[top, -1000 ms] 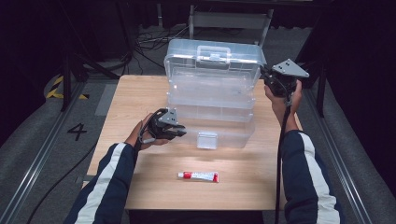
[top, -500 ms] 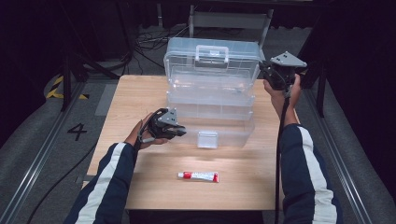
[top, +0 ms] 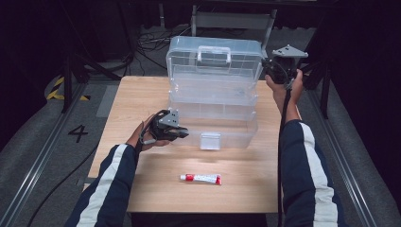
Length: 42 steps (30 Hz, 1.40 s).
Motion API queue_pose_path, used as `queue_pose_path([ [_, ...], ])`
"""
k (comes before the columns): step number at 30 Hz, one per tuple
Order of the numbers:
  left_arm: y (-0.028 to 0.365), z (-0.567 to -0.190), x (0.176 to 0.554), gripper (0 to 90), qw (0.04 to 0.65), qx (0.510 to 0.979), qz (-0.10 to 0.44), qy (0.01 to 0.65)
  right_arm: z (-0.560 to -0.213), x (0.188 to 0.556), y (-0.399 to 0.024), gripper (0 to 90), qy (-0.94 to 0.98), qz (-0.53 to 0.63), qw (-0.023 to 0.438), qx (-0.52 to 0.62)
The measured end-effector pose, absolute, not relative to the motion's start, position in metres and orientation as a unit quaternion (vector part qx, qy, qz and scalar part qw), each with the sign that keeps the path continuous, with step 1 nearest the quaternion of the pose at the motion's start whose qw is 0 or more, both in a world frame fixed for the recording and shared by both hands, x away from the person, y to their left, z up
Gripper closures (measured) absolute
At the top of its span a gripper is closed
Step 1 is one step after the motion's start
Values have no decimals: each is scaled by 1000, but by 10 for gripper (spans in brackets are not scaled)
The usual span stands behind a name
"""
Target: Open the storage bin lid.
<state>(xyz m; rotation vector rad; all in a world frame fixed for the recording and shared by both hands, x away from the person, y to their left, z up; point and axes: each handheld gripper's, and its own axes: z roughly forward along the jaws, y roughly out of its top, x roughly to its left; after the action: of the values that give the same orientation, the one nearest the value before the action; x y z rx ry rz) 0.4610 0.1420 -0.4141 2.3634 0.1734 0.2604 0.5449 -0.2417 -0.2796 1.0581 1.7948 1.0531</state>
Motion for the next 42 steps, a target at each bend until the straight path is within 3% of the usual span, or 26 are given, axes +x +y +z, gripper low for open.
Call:
queue_pose_path([
  [42, 144, -417, 457, 807, 382, 917, 97, 64, -281, 601, -241, 854, 701, 429, 354, 446],
])
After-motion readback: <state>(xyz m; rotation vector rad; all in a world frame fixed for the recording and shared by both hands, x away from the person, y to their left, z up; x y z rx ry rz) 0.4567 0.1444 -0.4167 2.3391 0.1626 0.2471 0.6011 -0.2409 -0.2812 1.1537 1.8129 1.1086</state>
